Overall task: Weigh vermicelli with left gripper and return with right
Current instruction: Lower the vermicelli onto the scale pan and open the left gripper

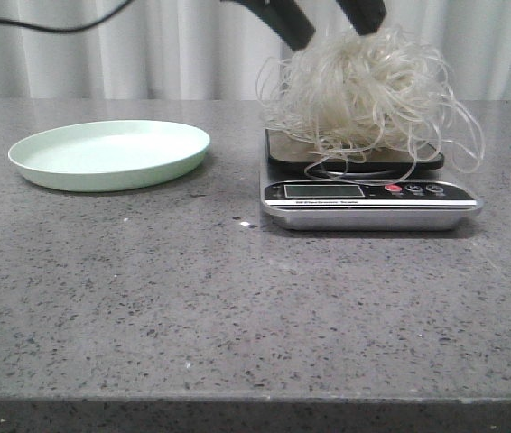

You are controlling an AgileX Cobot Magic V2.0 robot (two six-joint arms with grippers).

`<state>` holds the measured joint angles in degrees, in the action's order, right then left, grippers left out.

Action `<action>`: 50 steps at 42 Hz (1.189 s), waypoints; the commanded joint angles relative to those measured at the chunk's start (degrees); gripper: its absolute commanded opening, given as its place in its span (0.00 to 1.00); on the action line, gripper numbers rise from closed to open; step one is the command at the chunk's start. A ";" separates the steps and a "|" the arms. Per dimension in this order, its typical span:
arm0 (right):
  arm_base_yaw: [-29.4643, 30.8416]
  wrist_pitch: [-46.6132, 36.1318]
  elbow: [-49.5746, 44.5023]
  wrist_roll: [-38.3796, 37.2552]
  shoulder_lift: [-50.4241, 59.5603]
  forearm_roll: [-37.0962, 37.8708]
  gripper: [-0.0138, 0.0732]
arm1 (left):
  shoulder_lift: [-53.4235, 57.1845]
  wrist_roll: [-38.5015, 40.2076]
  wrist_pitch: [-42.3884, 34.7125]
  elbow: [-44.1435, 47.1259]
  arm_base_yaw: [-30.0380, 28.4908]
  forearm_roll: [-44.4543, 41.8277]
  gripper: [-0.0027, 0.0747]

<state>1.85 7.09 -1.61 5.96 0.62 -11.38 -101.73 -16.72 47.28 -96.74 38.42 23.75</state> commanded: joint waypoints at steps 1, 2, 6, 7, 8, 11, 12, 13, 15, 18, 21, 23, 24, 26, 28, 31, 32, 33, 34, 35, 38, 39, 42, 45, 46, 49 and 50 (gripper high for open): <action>0.29 -4.33 0.46 -0.03 0.90 -0.27 0.33 | 5.40 0.57 -0.56 -2.07 0.12 -0.91 0.66; 0.29 -4.27 0.46 -0.03 0.90 -0.27 0.33 | 6.08 0.81 -0.02 -2.07 0.12 -1.67 0.66; 0.29 -4.27 0.46 -0.03 0.90 -0.27 0.33 | 8.01 2.49 2.11 -2.07 0.07 -4.59 0.66; 0.29 -4.27 0.46 -0.03 0.90 -0.27 0.33 | 8.52 2.99 2.57 -1.96 0.07 -5.34 0.65; 0.29 -4.27 0.46 -0.03 0.90 -0.27 0.33 | 9.21 3.53 2.98 -1.84 0.07 -6.63 0.64; 0.29 -4.22 0.46 -0.03 0.90 -0.27 0.33 | 11.45 4.42 2.71 -0.62 0.07 -8.89 0.61; 0.29 -4.22 0.46 -0.03 0.90 -0.27 0.33 | 12.22 5.33 2.40 0.13 0.07 -9.68 0.60; 0.29 -4.22 0.46 -0.03 0.90 -0.27 0.33 | 13.04 5.96 2.12 0.71 0.07 -10.43 0.59; 0.29 -4.22 0.46 -0.03 0.90 -0.27 0.33 | 15.08 6.64 1.64 2.26 0.07 -11.90 0.57; 0.29 -4.22 0.46 -0.03 0.90 -0.27 0.33 | 18.33 6.75 0.27 4.84 -0.03 -12.53 0.54; 0.29 -4.22 0.46 -0.03 0.90 -0.27 0.33 | 21.93 8.53 -1.17 8.54 -0.01 -13.62 0.52; 0.29 -4.22 0.46 -0.03 0.90 -0.27 0.33 | 24.66 9.41 -2.20 10.80 -0.01 -14.55 0.51; 0.29 -4.28 0.46 -0.03 0.90 -0.27 0.33 | 25.86 10.07 -2.65 12.40 -0.01 -15.07 0.50; 0.29 -4.28 0.46 -0.03 0.90 -0.27 0.33 | 28.75 11.63 -3.82 14.86 -0.01 -16.80 0.49; 0.29 -4.28 0.46 -0.03 0.90 -0.27 0.33 | 31.73 13.48 -4.96 18.30 -0.01 -18.64 0.47; 0.29 -4.28 0.46 -0.03 0.90 -0.27 0.33 | 36.12 16.27 -6.65 22.66 -0.01 -21.35 0.45; 0.29 -4.28 0.46 -0.03 0.90 -0.27 0.33 | 37.46 17.44 -7.35 23.98 -0.01 -22.15 0.44; 0.29 -4.28 0.46 -0.03 0.90 -0.27 0.33 | 38.84 18.33 -7.67 25.30 -0.01 -22.91 0.43; 0.29 -4.28 0.46 -0.03 0.90 -0.27 0.33 | 40.68 19.16 -8.36 27.05 -0.01 -23.75 0.43; 0.29 -4.28 0.46 -0.03 0.90 -0.27 0.33 | 42.03 20.01 -9.09 28.35 -0.01 -24.51 0.42; 0.29 -4.28 0.46 -0.03 0.90 -0.27 0.33 | 46.66 21.65 -10.76 32.22 -0.01 -26.34 0.41; 0.29 -4.33 0.46 -0.03 0.90 -0.27 0.33 | 48.01 22.40 -11.32 33.91 -0.01 -26.85 0.40; 0.29 -4.63 0.46 -0.03 0.90 -0.27 0.33 | 52.42 24.89 -13.08 38.04 -0.01 -28.47 0.38; 0.29 -5.18 0.46 -0.03 0.90 -0.27 0.33 | 56.92 27.44 -14.54 42.06 -0.01 -29.79 0.38; 0.29 -5.39 0.46 -0.03 0.90 -0.27 0.33 | 58.71 27.95 -15.09 43.64 -0.01 -30.35 0.38; 0.29 -5.79 0.46 -0.03 0.90 -0.27 0.33 | 62.98 29.40 -16.14 47.63 -0.01 -31.97 0.38; 0.29 -5.85 0.46 -0.03 0.90 -0.27 0.33 | 64.19 29.68 -16.40 48.80 -0.01 -32.36 0.38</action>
<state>1.85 6.61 -1.61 5.96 0.62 -11.38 -42.14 10.48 36.60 -50.52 38.42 -6.64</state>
